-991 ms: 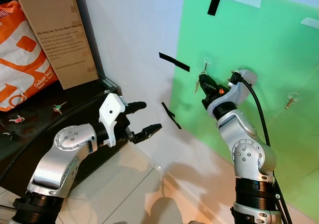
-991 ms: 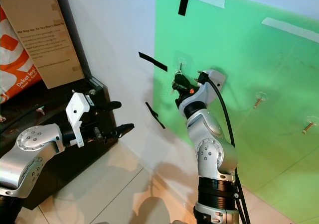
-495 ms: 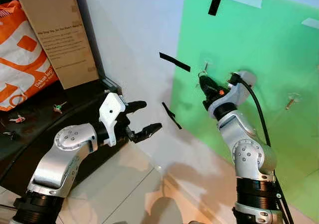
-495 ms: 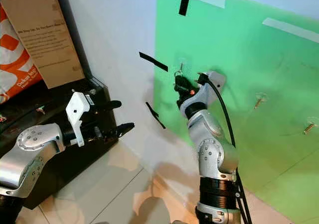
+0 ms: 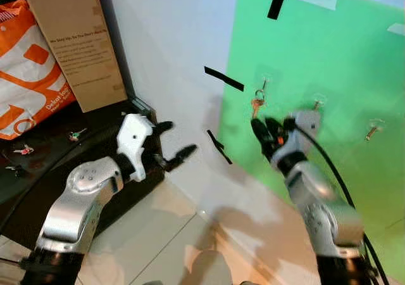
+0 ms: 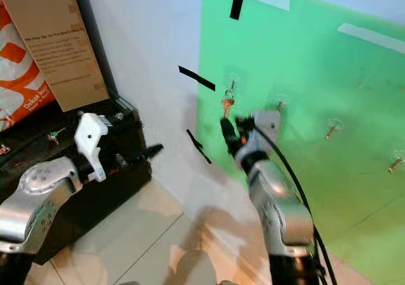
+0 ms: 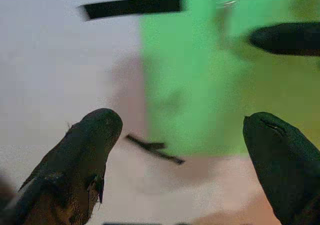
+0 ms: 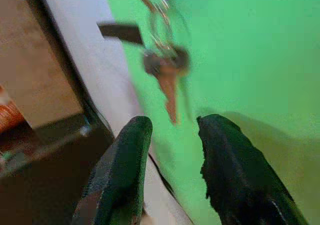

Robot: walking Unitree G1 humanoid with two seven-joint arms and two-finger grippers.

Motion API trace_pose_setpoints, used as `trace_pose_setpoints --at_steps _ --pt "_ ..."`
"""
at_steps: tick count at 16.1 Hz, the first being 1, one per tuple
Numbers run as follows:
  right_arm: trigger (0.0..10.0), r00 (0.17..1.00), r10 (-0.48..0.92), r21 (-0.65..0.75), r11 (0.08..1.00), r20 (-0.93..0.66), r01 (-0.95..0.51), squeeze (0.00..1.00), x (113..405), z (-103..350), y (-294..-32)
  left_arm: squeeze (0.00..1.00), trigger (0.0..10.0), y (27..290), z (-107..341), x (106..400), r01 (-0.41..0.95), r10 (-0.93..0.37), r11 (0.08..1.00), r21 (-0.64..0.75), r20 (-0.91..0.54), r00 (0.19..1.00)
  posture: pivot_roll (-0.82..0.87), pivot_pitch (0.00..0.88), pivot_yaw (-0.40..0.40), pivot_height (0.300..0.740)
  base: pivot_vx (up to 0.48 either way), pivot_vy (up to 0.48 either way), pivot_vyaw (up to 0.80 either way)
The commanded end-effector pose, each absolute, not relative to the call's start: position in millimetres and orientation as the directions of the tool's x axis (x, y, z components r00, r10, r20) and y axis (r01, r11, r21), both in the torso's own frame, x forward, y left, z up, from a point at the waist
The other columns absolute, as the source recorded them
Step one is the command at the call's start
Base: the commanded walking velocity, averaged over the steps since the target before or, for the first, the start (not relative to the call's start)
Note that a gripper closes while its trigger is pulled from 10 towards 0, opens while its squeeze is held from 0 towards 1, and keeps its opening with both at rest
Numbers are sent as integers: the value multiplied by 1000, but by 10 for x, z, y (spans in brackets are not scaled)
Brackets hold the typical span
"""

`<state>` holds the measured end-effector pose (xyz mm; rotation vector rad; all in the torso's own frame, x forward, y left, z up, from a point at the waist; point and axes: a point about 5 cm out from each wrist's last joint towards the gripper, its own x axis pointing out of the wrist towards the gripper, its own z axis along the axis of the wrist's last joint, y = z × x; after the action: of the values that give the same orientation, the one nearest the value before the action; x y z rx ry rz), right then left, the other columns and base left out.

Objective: Hang keys on a hook

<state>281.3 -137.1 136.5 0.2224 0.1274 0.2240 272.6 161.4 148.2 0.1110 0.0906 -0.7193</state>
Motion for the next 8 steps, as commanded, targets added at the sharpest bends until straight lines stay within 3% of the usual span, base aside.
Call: trace_pose_setpoints --at_steps 1,3,6,8 --pt "10000 968 235 226 951 -89 -210 1000 2805 1372 -1379 0 10000 1656 1493 2740 627 -617 775 82 -115 778 -15 0 1 740 0 0 575" --pt "10000 961 244 227 951 -133 -210 1000 2742 1263 -1367 0 10000 1766 1446 2752 475 -467 874 103 -91 880 -12 0 0 740 0 0 800" --pt "10000 964 231 230 953 -131 -197 1000 2727 1230 -1332 0 10000 1796 1411 2805 353 -343 919 176 -90 935 -13 0 -2 740 0 0 800" --pt "10000 983 150 192 973 -105 -128 1000 2738 1242 -1426 0 10000 1785 1402 2820 337 -325 922 188 -94 941 -12 0 -5 740 120 0 0"
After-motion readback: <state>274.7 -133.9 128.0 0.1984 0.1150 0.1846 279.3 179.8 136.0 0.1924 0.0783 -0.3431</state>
